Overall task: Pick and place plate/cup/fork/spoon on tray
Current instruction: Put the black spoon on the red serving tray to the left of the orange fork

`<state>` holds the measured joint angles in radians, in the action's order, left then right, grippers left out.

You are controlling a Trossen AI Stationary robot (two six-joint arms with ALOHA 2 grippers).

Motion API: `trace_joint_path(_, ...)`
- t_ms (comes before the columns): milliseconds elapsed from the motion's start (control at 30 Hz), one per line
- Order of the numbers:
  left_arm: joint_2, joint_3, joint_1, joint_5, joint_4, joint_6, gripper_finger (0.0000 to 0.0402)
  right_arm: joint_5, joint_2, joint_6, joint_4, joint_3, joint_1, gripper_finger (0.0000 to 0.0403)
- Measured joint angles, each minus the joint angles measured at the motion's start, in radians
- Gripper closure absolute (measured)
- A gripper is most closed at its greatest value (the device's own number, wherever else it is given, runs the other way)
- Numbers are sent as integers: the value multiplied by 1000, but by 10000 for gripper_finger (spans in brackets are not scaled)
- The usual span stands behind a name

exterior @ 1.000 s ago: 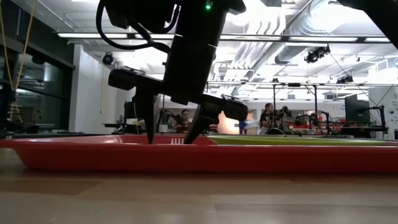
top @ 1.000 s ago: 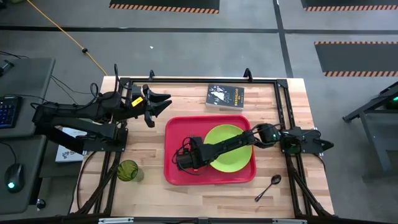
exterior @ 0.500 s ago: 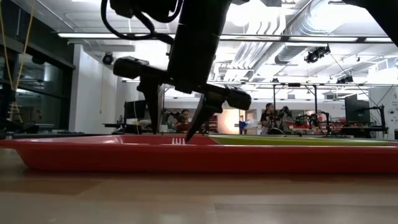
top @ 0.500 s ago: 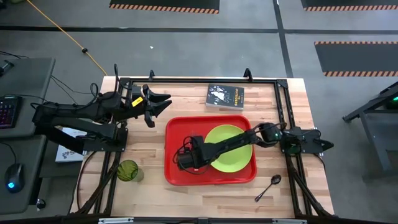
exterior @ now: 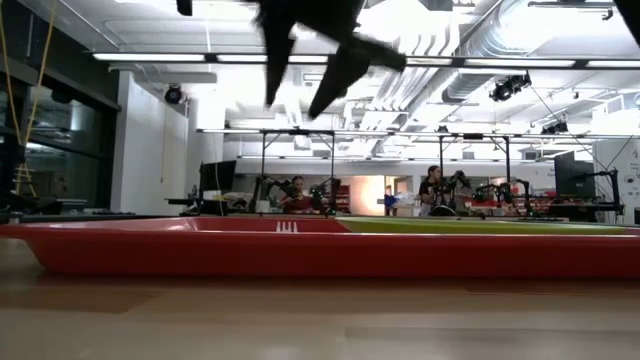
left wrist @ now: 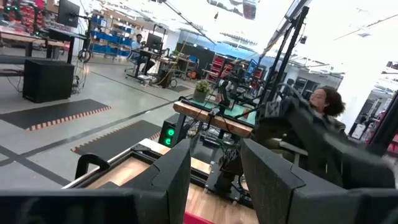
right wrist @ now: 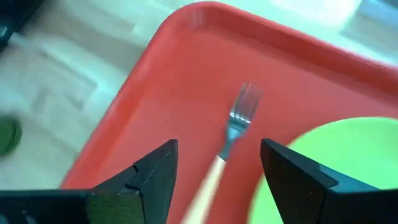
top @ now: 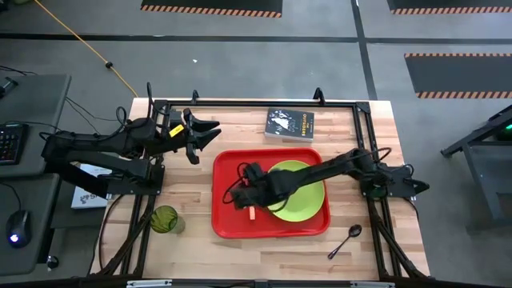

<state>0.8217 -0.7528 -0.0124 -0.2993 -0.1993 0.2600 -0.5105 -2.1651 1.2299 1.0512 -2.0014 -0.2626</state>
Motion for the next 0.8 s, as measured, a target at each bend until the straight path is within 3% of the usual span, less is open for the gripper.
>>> trace_joint_path(167, 0, 0, 0, 0, 0, -1, 270, 114, 104, -91, 162, 0, -25, 181)
trace_joint_path(333, 0, 0, 0, 0, 0, -1, 270, 188, 172, 11, 428, 2, -102, 181)
trace_joint_path(400, 0, 0, 0, 0, 0, -1, 270, 202, 197, 117, 513, 31, -148, 181)
trace_joint_path(500, 0, 0, 0, 0, -1, 0, 270, 295, 245, 294, 502, 131, -226, 181)
trace_joint_path(633, 0, 0, 0, 0, -1, 0, 270, 478, 313, 615, 343, 324, -355, 181)
trace_joint_path(800, 0, 0, 0, 0, -2, 0, 270, 586, 355, 1073, 132, 524, -544, 181)
